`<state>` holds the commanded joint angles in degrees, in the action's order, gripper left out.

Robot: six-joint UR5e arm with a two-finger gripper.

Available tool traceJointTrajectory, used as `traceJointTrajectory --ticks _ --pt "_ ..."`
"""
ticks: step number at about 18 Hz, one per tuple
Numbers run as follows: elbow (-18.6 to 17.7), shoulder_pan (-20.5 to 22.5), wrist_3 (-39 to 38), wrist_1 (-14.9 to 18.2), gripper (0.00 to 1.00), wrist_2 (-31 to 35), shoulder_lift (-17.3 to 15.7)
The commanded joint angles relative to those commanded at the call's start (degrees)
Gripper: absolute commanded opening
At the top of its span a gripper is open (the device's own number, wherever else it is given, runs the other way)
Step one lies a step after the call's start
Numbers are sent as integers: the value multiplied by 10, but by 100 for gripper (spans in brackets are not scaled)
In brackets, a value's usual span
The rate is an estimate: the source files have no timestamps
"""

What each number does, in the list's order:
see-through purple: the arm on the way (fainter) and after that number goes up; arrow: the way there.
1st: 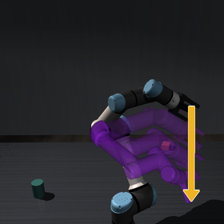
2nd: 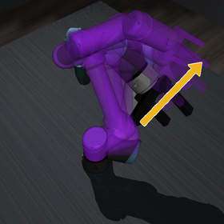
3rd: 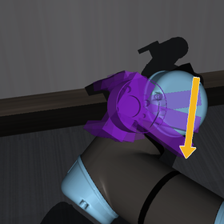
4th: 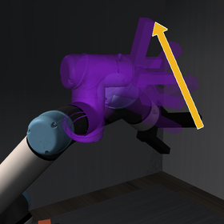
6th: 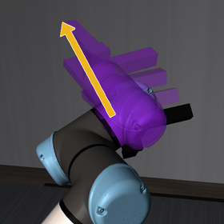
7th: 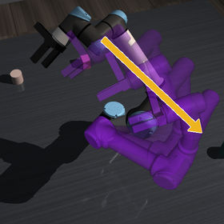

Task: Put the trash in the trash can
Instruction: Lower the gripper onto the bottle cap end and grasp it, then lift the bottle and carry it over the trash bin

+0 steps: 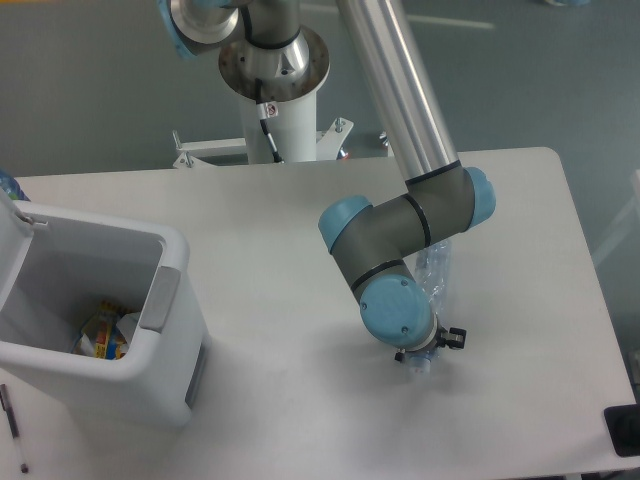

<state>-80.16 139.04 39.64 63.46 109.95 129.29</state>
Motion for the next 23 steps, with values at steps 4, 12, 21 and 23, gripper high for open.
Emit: traceJointTrajectory --ticks 4,12,21,23 --pt "13 1 3 0 44 -32 -4" --pt "27 28 5 0 41 -155 -30" --pt "49 40 3 -1 41 -344 -116" --pt "58 40 5 -5 41 -384 -131"
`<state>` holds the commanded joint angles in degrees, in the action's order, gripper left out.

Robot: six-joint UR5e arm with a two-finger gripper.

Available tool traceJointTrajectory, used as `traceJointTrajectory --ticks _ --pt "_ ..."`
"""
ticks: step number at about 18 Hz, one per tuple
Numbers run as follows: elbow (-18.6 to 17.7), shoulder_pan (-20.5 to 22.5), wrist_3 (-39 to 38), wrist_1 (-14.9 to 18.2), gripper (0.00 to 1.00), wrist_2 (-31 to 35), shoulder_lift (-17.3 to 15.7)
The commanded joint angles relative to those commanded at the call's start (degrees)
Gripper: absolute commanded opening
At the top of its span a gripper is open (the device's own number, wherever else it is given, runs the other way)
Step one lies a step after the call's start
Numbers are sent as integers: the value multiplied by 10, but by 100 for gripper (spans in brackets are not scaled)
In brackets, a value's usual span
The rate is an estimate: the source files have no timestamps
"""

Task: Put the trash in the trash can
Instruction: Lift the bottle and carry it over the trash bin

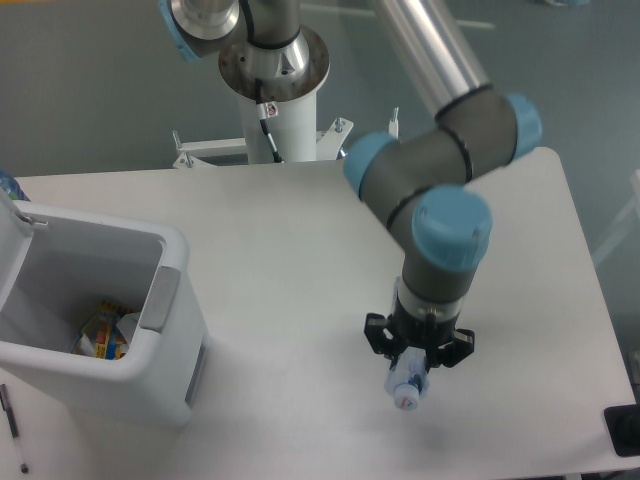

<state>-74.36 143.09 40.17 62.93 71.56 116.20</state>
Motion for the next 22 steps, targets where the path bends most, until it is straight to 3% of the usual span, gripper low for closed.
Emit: traceJointTrajectory --ticks 6,13,18,22 --pt "26 4 -12 -15 41 -150 -25" --pt "42 -1 -12 -16 41 -272 -69" --pt "44 -21 -7 -18 41 -309 -89" --pt "45 -61 -13 -47 41 -310 -101"
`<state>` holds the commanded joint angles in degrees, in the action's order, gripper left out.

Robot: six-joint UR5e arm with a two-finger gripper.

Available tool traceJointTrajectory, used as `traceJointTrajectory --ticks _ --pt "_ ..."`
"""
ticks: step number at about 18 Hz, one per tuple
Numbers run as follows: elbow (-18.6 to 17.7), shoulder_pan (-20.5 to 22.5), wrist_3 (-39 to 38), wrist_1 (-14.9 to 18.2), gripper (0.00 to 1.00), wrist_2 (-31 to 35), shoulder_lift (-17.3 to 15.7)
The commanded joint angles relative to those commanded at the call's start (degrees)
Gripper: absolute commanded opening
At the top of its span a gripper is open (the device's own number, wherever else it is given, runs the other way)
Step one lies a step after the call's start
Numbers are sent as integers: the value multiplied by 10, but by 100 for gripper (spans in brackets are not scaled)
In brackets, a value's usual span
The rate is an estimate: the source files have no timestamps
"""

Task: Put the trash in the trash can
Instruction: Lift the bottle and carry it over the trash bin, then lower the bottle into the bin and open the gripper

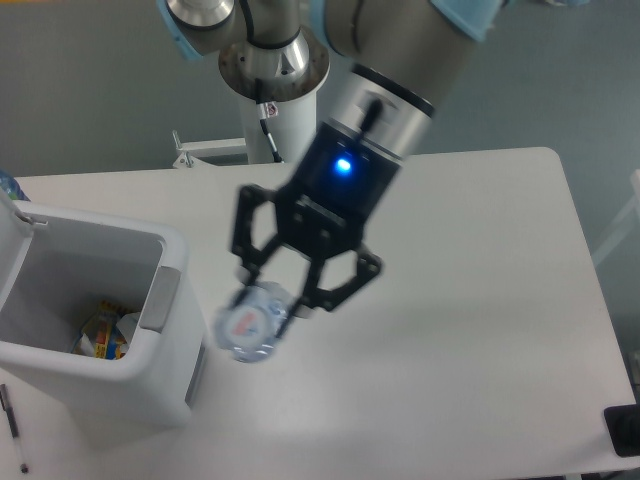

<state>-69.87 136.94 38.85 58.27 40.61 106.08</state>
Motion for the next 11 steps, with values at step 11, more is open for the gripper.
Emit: traceJointTrajectory --ticks 11 --pt "-20 -56 -8 -2 42 0 -39"
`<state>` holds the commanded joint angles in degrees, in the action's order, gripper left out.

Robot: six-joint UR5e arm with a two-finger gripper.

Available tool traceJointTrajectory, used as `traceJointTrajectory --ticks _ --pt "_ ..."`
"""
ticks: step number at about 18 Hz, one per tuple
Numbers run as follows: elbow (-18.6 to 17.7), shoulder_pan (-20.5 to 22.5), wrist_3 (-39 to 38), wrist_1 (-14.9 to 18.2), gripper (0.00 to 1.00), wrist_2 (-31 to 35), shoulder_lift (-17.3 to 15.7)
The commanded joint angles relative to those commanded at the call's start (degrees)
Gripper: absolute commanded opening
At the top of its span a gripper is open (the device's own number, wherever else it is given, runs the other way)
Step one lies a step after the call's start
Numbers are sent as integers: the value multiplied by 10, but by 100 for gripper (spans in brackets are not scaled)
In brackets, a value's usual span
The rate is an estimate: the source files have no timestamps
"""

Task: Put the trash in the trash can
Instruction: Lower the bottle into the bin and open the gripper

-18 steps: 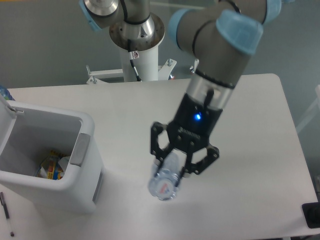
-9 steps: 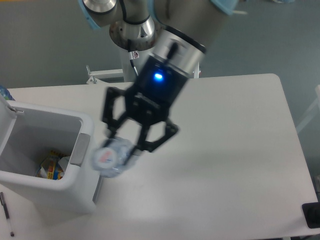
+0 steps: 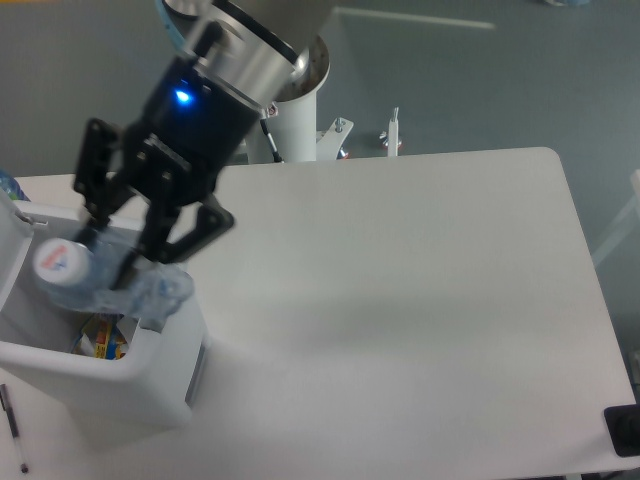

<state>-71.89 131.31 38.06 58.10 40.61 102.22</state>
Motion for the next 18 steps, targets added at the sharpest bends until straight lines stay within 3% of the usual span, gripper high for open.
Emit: traceJointTrajectory --ticks 4,8,10,12,14,18 --pt "-16 -15 5 -2 44 0 4" --pt "-39 -32 1 -38 52 1 5" --pt "-45 -37 0 -51 62 1 10" --pt "-45 -40 1 -54 85 1 11" --pt "-45 -40 1 -54 98 1 11" --pt "-46 -38 0 -54 100 1 12"
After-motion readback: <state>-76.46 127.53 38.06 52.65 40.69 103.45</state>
